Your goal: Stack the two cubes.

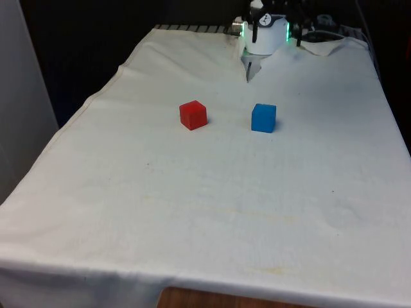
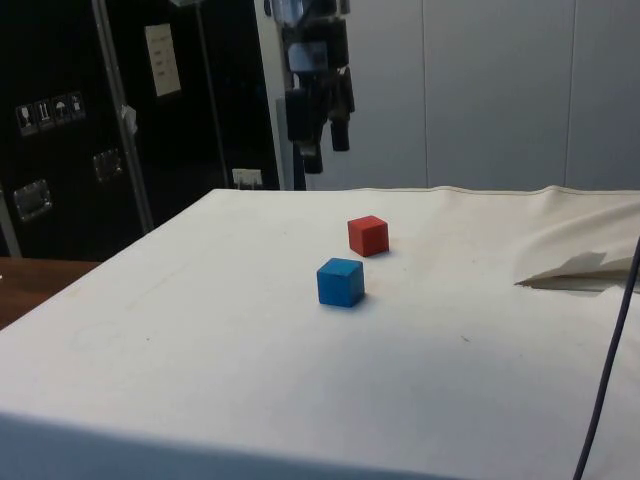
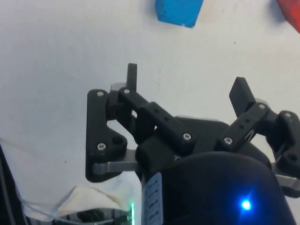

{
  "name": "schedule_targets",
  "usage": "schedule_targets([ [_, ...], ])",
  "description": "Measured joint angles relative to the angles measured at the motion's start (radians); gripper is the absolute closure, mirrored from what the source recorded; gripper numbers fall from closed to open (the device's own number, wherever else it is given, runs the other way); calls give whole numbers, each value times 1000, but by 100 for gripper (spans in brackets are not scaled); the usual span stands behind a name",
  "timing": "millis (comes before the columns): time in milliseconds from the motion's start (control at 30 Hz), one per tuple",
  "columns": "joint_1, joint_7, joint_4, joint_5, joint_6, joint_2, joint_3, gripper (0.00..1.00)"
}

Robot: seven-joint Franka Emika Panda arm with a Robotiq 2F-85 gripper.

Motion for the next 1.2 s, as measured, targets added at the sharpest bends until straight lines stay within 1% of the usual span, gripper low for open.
schedule_targets([
  [67,0,4,-6,0,21,13,4,0],
  [100,0,4,-6,0,21,13,4,0],
  [167,0,7,-14,0,46,31,8,0],
  [200,0,7,-14,0,46,31,8,0],
  [233,0,8,-20,0,65,43,10,0],
  [333,0,8,-28,0,93,66,10,0],
  [400,0,8,-28,0,93,66,10,0],
  [433,0,8,-31,0,112,83,10,0],
  [600,-1,7,-34,0,163,136,8,0],
  [667,-1,6,-35,0,170,145,7,0],
  [867,-8,-18,-41,1,225,195,-16,0],
  [933,-11,-34,-49,1,259,218,-29,0],
  [967,-11,-34,-49,1,259,218,-29,0],
  [1100,-14,-52,-52,3,298,252,-45,0],
  [1200,-14,-55,-51,3,317,273,-47,0],
])
